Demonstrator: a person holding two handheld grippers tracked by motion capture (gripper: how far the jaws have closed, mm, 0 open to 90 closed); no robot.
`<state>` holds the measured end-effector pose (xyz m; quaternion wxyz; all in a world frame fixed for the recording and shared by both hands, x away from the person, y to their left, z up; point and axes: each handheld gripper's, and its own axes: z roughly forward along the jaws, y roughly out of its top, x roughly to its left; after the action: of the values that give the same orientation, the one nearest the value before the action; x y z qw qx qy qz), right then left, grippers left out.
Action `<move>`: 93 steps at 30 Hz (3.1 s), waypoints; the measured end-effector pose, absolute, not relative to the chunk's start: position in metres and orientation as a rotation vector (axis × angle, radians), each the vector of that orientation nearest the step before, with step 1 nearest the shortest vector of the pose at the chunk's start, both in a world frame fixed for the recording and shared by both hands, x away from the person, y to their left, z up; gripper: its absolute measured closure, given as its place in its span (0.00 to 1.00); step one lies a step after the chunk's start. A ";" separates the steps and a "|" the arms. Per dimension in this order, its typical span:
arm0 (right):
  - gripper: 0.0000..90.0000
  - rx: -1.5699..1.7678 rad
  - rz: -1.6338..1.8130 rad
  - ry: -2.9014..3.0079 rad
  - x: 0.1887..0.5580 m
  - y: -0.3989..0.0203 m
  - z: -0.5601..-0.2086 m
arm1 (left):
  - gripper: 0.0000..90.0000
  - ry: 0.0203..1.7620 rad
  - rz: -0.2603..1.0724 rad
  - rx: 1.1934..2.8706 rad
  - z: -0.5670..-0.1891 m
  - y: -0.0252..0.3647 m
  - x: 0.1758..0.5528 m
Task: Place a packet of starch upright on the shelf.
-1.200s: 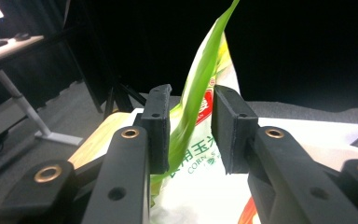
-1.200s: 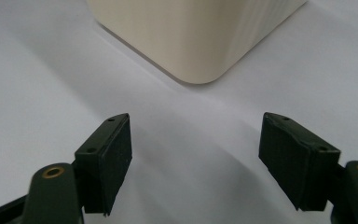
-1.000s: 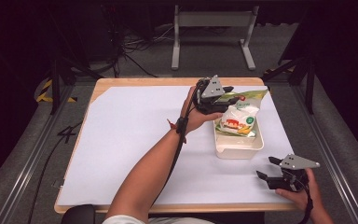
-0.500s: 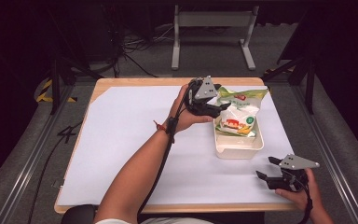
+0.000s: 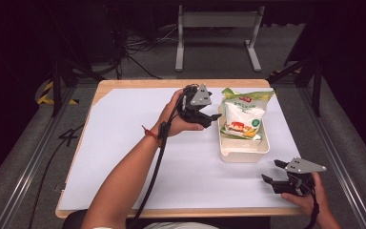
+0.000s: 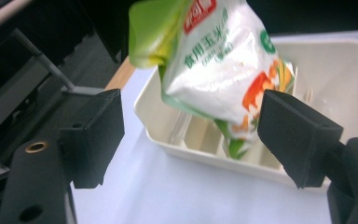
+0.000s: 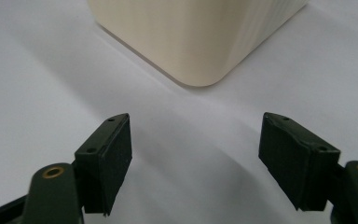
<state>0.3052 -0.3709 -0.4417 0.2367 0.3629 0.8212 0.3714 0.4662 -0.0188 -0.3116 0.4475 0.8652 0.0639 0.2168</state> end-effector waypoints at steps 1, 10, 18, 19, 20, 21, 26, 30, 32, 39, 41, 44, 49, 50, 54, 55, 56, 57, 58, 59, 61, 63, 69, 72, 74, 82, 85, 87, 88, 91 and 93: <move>0.28 0.998 1.021 2.250 0.305 -0.371 -0.442 | 0.26 0.154 0.542 2.148 -0.312 -0.018 0.465; 0.28 0.992 1.021 2.239 0.304 -0.371 -0.441 | 0.20 0.141 0.569 2.229 -0.318 -0.006 0.454; 0.28 0.988 1.018 2.238 0.304 -0.371 -0.440 | 0.16 0.147 0.567 2.303 -0.331 0.005 0.448; 0.28 0.988 1.018 2.237 0.304 -0.371 -0.440 | 0.15 0.148 0.567 2.311 -0.333 0.006 0.448; 0.28 0.992 1.017 2.234 0.304 -0.371 -0.440 | 0.15 0.154 0.563 2.315 -0.336 0.009 0.447; 0.28 0.994 1.020 2.233 0.304 -0.371 -0.440 | 0.15 0.159 0.562 2.320 -0.337 0.010 0.447; 0.27 0.995 1.018 2.232 0.304 -0.371 -0.440 | 0.14 0.186 0.565 2.372 -0.349 0.022 0.447; 0.27 0.997 1.014 2.230 0.304 -0.372 -0.441 | 0.13 0.199 0.573 2.392 -0.357 0.031 0.445; 0.27 0.999 1.018 2.228 0.305 -0.372 -0.441 | 0.13 0.205 0.577 2.399 -0.359 0.035 0.444; 0.27 0.994 1.014 2.227 0.304 -0.371 -0.440 | 0.13 0.226 0.586 2.428 -0.371 0.052 0.436; 0.27 0.992 1.015 2.228 0.304 -0.371 -0.440 | 0.13 0.238 0.587 2.434 -0.374 0.059 0.433; 0.27 0.990 1.011 2.228 0.304 -0.371 -0.440 | 0.12 0.248 0.603 2.444 -0.379 0.067 0.429; 0.26 0.994 1.011 2.225 0.304 -0.371 -0.440 | 0.12 0.269 0.621 2.467 -0.387 0.081 0.421; 0.26 0.994 1.012 2.226 0.304 -0.371 -0.440 | 0.12 0.275 0.621 2.469 -0.389 0.085 0.419; 0.26 0.990 1.010 2.226 0.304 -0.370 -0.440 | 0.12 0.302 0.625 2.476 -0.395 0.100 0.414; 0.26 0.992 1.010 2.225 0.304 -0.370 -0.440 | 0.12 0.316 0.627 2.479 -0.397 0.104 0.413; 0.26 0.992 1.010 2.225 0.304 -0.370 -0.440 | 0.12 0.324 0.628 2.480 -0.399 0.109 0.412; 0.26 0.991 1.009 2.226 0.304 -0.370 -0.440 | 0.12 0.339 0.623 2.483 -0.401 0.113 0.410; 0.26 0.988 1.006 2.227 0.304 -0.370 -0.440 | 0.12 0.345 0.624 2.481 -0.402 0.117 0.409; 0.26 0.988 1.008 2.227 0.304 -0.370 -0.440 | 0.12 0.354 0.627 2.481 -0.403 0.120 0.408; 0.26 0.987 1.008 2.227 0.304 -0.370 -0.440 | 0.12 0.367 0.625 2.478 -0.406 0.127 0.406; 0.26 0.989 1.006 2.226 0.304 -0.370 -0.440 | 0.12 0.384 0.627 2.475 -0.408 0.133 0.404; 0.26 0.988 1.006 2.226 0.304 -0.370 -0.440 | 0.12 0.432 0.602 2.468 -0.419 0.151 0.397; 0.26 0.986 1.004 2.226 0.304 -0.370 -0.440 | 0.12 0.465 0.598 2.460 -0.425 0.162 0.393; 0.26 0.986 1.007 2.226 0.305 -0.370 -0.440 | 0.12 0.483 0.603 2.455 -0.429 0.168 0.391; 0.26 0.984 1.028 2.221 0.305 -0.369 -0.438 | 0.10 0.586 0.615 2.388 -0.442 0.199 0.375; 0.26 0.979 1.030 2.219 0.305 -0.368 -0.437 | 0.10 0.651 0.587 2.328 -0.445 0.213 0.369; 0.26 0.974 1.026 2.222 0.306 -0.368 -0.438 | 0.09 0.686 0.560 2.291 -0.445 0.220 0.367; 0.26 0.977 1.025 2.223 0.306 -0.368 -0.438 | 0.09 0.709 0.551 2.270 -0.445 0.225 0.365; 0.26 0.973 1.024 2.228 0.308 -0.366 -0.438 | 0.09 0.758 0.545 2.216 -0.446 0.237 0.361; 0.26 0.962 1.023 2.228 0.309 -0.365 -0.438 | 0.09 0.793 0.533 2.137 -0.446 0.246 0.358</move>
<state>0.3090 -0.3652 -0.4379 0.2512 0.3536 0.8189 0.3759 0.3577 0.2463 -0.4456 0.3897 0.8408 0.3119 0.2095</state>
